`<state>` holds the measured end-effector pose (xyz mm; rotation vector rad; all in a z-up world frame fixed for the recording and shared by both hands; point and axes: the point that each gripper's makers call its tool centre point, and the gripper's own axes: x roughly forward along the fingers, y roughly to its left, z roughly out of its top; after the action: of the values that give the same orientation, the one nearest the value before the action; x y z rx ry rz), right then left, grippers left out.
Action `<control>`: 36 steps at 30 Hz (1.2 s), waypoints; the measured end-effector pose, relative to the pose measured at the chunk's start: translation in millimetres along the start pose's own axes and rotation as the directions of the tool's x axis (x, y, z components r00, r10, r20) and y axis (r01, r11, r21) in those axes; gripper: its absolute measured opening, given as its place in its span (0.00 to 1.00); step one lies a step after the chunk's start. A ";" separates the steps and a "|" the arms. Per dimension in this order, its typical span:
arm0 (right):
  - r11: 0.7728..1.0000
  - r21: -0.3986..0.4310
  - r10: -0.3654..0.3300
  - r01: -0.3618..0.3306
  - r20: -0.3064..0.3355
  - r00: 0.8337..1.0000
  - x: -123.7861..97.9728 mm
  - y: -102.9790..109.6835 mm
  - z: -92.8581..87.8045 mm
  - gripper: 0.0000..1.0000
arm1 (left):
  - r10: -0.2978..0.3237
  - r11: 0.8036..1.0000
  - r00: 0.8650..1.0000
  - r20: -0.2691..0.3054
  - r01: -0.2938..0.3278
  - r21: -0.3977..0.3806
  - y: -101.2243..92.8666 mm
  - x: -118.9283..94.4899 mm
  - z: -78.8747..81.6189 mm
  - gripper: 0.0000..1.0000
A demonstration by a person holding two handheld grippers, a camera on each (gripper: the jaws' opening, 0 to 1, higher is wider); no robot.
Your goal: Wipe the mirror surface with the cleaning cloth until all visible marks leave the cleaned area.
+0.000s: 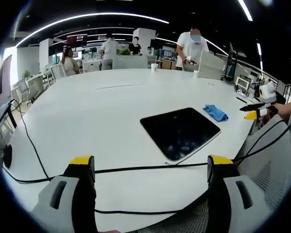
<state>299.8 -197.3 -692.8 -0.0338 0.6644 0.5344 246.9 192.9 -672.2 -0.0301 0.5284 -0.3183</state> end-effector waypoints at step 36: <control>0.999 0.041 -0.007 0.007 0.015 1.000 -0.8 0.1 4.5 0.98 | 0.019 1.000 1.000 -0.010 -0.019 -0.017 5.3 -1.4 -2.9 0.95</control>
<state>301.8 -196.7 -688.8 0.0062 0.6602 0.5137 245.9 198.4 -674.6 -0.0395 0.5411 -0.2953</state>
